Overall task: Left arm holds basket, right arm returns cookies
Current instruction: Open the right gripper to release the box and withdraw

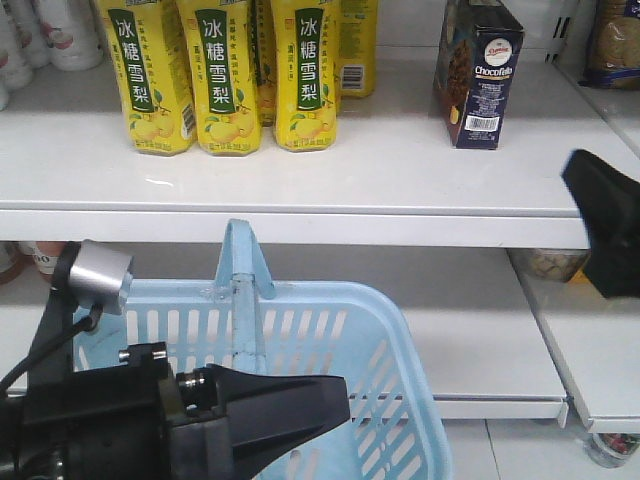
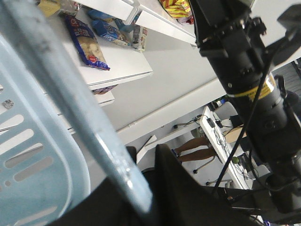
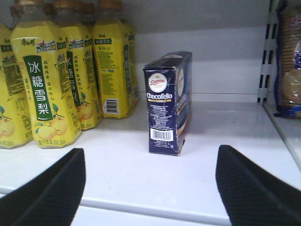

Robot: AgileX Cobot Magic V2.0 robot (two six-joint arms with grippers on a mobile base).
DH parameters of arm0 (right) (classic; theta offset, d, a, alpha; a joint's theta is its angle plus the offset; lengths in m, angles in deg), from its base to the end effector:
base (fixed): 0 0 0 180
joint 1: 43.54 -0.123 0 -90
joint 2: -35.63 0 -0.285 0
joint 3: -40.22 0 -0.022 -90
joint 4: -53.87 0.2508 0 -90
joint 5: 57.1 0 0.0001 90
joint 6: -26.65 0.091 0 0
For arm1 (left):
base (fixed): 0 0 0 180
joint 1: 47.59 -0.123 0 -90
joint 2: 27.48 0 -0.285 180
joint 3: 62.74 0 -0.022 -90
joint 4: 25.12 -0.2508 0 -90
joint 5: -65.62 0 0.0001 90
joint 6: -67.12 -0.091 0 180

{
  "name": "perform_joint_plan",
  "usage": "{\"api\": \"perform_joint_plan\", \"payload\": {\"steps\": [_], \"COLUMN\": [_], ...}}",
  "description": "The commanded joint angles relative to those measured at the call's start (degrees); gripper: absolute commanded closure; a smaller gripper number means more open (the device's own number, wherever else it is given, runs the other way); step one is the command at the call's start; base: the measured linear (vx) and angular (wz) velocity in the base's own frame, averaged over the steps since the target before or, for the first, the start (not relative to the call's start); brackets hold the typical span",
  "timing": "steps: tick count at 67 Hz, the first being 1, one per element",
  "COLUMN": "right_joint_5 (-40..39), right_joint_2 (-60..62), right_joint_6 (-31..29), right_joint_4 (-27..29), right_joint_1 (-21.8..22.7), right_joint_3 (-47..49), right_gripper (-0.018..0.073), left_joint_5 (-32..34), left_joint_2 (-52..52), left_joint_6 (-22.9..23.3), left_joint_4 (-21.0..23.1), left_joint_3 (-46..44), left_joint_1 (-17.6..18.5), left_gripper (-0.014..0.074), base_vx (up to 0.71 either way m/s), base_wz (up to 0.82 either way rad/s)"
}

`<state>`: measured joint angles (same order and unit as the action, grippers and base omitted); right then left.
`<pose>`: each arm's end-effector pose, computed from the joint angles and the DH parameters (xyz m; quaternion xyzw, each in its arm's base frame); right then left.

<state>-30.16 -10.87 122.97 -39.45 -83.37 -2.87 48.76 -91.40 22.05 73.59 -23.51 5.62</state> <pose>0.1305 0.0551 0.3565 -0.0569 0.6932 0.1029 0.7111 0.1046 -0.1836 0.3274 0.0872 0.7615 -0.5753 0.2855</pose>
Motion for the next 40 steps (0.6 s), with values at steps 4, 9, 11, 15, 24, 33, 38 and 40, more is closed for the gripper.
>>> {"api": "perform_joint_plan", "payload": {"steps": [4, 9, 11, 15, 24, 33, 38, 40], "right_joint_5": [0.6, 0.6, 0.6, 0.6, 0.53, -0.27, -0.47, -0.45], "right_joint_2": [10.29, 14.9, 16.62, 20.07, 25.71, 28.9, 29.44, 29.57], "right_joint_6": [-0.68, -0.63, -0.63, -0.63, -0.63, -0.63, -0.63, -0.63], "right_joint_4": [-2.13, -2.07, -1.79, -1.44, -1.28, -1.27, -1.52, -1.46], "right_joint_1": [-0.09, -0.09, -0.09, -0.09, -0.09, -0.09, -0.09, -0.09], "right_joint_3": [-6.01, -9.33, -10.51, -12.8, -16.13, -17.32, -17.32, -17.32], "right_gripper": [0.0092, 0.0157, 0.0188, 0.0262, 0.0432, 0.0574, 0.0569, 0.0568], "left_joint_5": [-1.18, -1.18, -1.18, -1.18, -1.18, -1.18, -1.18, -1.18], "left_joint_2": [1.02, 1.02, 1.02, 1.02, 1.02, 1.02, 1.02, 1.02], "left_joint_6": [-0.62, -0.62, -0.62, -0.62, -0.62, -0.62, -0.62, -0.62], "left_joint_4": [3.22, 3.22, 3.22, 3.22, 3.22, 3.22, 3.22, 3.22], "left_joint_3": [-2.01, -2.01, -2.01, -2.01, -2.01, -2.01, -2.01, -2.01], "left_joint_1": [0.17, 0.17, 0.17, 0.17, 0.17, 0.17, 0.17, 0.17], "left_gripper": [0.0603, 0.0603, 0.0603, 0.0603, 0.0603, 0.0603, 0.0603, 0.0603], "base_vx": [0.0, 0.0, 0.0, 0.0, 0.0, 0.0, 0.0, 0.0], "base_wz": [0.0, 0.0, 0.0, 0.0, 0.0, 0.0, 0.0, 0.0]}}
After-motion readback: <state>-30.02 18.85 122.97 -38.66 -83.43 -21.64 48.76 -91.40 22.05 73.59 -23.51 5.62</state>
